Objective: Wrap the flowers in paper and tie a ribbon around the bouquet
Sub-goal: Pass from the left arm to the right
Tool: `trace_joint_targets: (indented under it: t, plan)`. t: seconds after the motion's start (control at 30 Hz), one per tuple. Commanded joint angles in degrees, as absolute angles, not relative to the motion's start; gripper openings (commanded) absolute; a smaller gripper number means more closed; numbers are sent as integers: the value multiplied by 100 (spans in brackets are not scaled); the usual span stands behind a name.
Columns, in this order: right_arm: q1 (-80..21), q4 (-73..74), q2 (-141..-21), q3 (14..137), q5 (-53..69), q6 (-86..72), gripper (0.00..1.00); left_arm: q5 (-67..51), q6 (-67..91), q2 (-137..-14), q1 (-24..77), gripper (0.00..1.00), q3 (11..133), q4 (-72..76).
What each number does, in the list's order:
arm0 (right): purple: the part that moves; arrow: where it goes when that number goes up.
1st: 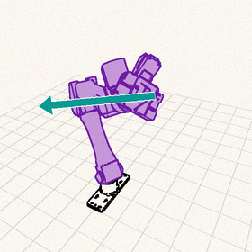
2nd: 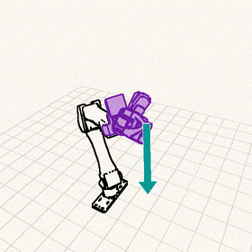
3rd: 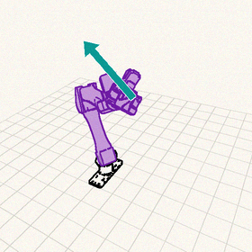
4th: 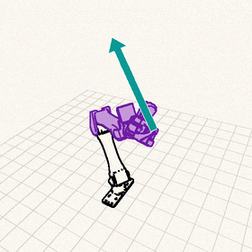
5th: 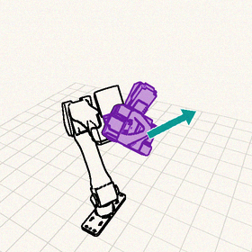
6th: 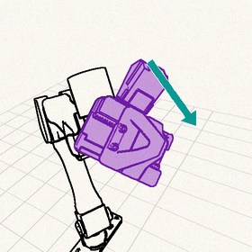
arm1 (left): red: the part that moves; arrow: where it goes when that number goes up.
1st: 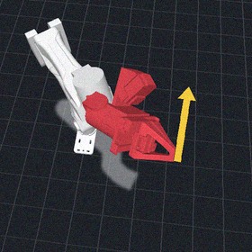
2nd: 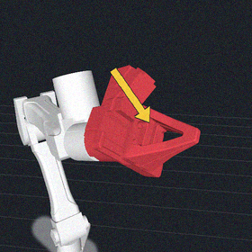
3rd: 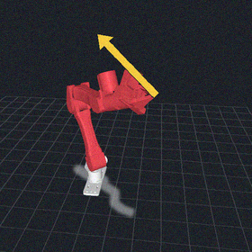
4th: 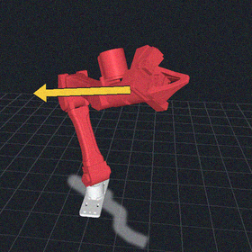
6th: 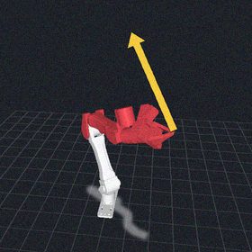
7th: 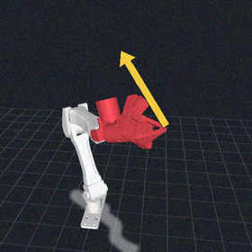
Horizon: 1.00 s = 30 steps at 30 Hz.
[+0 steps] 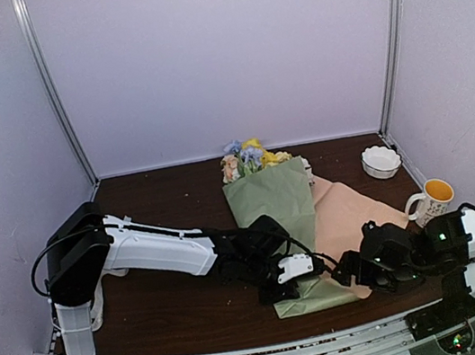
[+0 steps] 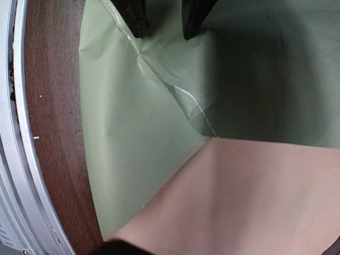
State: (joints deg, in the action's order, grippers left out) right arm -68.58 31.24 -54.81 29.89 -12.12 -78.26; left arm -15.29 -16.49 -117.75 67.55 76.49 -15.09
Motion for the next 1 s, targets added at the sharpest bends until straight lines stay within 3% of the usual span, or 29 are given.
trace_joint_targets:
  t: [0.0,0.37,0.57,0.77,0.9,0.97]
  plan:
    - [-7097,2722,-5554,2572,-318,-9122,92,-1622,-1664,-11931,6759,27,7526,-1573]
    - [-7360,1733,-5859,2152,-403,-10495,88,-1663,-1651,-11962,6749,27,7550,-1497]
    - [-7364,2128,-5949,2148,-361,-10826,81,-1604,-1676,-11933,6745,28,7585,-1549]
    - [-7359,2543,-6072,2215,-458,-11011,63,-1549,-1639,-11920,6724,28,7571,-1484]
    - [-7343,2804,-5994,2195,-888,-11106,43,-1565,-1741,-11888,6707,28,7541,-1455]
    - [-7303,2725,-5947,2120,-968,-11142,41,-1569,-1748,-11889,6682,28,7549,-1455]
